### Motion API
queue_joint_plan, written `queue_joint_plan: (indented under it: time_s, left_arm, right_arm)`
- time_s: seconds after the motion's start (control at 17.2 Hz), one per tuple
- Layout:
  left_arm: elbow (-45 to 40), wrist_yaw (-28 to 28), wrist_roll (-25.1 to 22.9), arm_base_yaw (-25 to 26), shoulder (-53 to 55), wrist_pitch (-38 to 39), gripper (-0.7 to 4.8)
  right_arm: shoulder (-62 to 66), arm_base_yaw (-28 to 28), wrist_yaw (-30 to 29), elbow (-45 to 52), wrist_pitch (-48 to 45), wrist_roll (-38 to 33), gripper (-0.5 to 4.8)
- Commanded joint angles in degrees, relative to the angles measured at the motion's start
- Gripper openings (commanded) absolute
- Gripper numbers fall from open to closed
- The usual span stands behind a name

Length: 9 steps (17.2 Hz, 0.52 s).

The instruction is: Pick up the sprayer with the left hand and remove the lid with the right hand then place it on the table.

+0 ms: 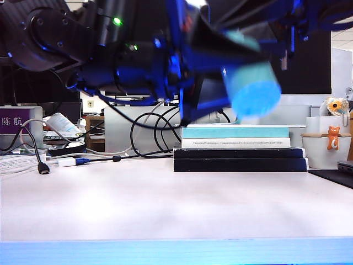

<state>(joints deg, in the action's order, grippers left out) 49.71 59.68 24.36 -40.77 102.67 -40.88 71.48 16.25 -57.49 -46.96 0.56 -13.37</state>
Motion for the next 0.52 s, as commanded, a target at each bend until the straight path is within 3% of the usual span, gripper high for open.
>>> queue_joint_plan:
  time_s: [0.06, 0.23, 0.52]
  left_arm:
    - [0.1, -5.2, -9.0, 0.0, -0.3, 11.1, 1.43]
    - [0.1, -9.3, -13.7, 0.2, -0.3, 14.0, 1.43]
    - [0.0, -29.9, -29.5, 1.0, -0.5, 17.7, 1.42]
  right_arm:
    - [-0.5, 0.0, 8.7, -0.3, -1.2, 0.1, -0.06]
    - [-0.5, 0.0, 16.7, -0.3, -1.5, 1.0, -0.06]
    - [-0.4, 0.0, 34.6, 1.1, 0.2, 8.0, -0.06]
